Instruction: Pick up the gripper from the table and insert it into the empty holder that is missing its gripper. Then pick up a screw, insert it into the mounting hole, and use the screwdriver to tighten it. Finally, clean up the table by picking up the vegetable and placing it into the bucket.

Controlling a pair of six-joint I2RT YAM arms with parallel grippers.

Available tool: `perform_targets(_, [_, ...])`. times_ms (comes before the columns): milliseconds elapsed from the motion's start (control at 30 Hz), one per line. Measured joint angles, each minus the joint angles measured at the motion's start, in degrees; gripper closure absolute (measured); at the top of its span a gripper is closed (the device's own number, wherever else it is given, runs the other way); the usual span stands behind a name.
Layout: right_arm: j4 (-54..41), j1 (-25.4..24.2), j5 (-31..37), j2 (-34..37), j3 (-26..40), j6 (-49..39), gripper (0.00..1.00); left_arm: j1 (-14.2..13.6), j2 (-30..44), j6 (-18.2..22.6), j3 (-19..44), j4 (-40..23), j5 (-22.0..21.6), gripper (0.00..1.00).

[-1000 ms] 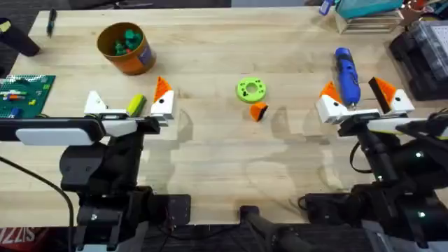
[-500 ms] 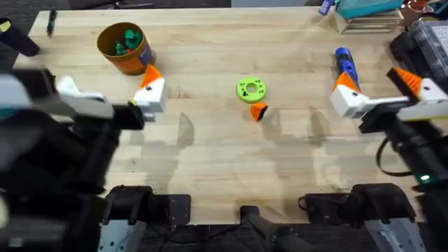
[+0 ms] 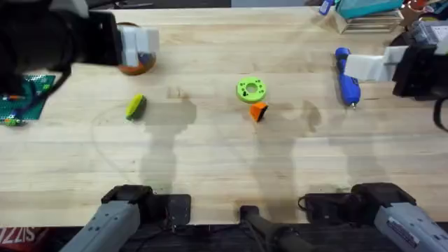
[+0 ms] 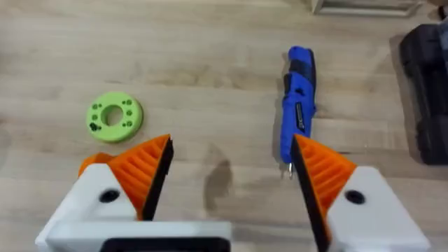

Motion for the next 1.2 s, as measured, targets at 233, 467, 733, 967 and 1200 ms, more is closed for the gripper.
perform_targets(233, [-2.34, 0.00, 0.01, 4.73, 3.33, -0.02, 0.008, 0.00, 4.57, 0.07, 2.31, -0.81, -0.25, 0.083])
perform_targets(467, [-2.82, 0.00, 0.01, 5.23, 3.33, -0.03, 0.008, 0.41, 9.99, 5.14, 2.44, -8.70, -0.28, 0.015])
perform_targets(733, [-2.84, 0.00, 0.01, 5.23, 3.33, -0.03, 0.008, 5.68, 24.78, 7.36, 2.45, -11.99, -0.47, 0.013])
perform_targets(967, [-2.82, 0.00, 0.01, 5.23, 3.33, -0.03, 0.007, 9.07, 33.67, 8.58, -0.49, -7.09, -0.91, 0.014])
perform_targets(1200, [-2.82, 0.00, 0.01, 5.23, 3.33, -0.03, 0.008, 9.44, 35.54, 9.04, -9.72, 3.24, -1.17, 0.015])
